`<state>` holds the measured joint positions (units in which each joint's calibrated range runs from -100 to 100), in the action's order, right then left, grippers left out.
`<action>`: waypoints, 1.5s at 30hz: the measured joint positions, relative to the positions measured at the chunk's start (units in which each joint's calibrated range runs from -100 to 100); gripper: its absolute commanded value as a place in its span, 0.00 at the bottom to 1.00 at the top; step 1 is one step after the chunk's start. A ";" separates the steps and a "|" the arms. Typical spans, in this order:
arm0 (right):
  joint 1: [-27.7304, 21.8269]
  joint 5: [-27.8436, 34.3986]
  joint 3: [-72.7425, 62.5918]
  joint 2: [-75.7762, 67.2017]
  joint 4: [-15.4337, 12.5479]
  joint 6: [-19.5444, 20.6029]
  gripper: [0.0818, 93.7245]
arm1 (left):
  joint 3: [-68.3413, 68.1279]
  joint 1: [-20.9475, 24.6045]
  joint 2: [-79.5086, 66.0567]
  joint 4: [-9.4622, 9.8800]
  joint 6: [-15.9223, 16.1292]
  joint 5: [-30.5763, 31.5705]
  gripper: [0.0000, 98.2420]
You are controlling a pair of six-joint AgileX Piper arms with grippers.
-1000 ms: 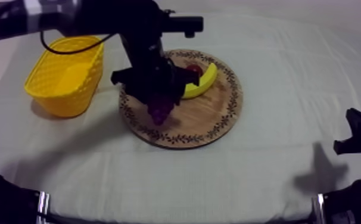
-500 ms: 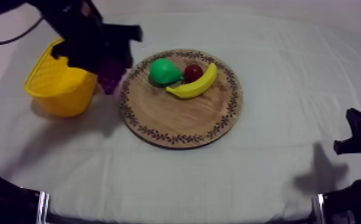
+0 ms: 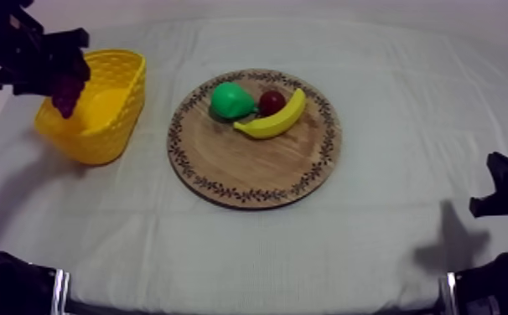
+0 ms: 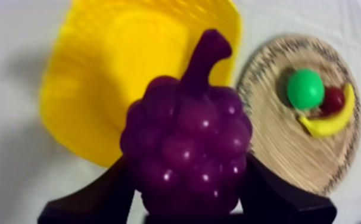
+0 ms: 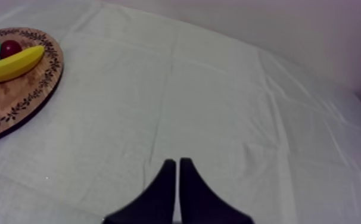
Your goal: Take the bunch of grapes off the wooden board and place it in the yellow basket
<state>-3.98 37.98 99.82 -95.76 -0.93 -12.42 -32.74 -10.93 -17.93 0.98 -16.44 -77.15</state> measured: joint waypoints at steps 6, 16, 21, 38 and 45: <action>0.00 0.00 0.00 0.00 0.00 0.00 0.00 | 3.06 5.11 2.75 1.06 3.34 1.24 0.48; 0.00 0.00 0.00 0.00 0.00 0.00 0.00 | 7.20 6.52 13.91 2.11 7.13 6.39 0.49; 0.00 0.00 0.00 0.00 0.00 0.00 0.00 | 7.41 6.33 20.57 2.22 7.38 9.06 0.49; 0.00 0.00 0.00 0.00 0.00 0.00 0.00 | 9.19 3.65 34.40 1.60 6.88 13.77 0.57; 0.00 0.00 0.00 0.00 0.00 0.00 0.00 | 8.01 3.69 32.77 1.78 6.44 14.60 0.89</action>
<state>-3.98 37.98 99.82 -95.76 -0.93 -12.42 -24.73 -7.23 14.84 2.76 -10.01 -62.55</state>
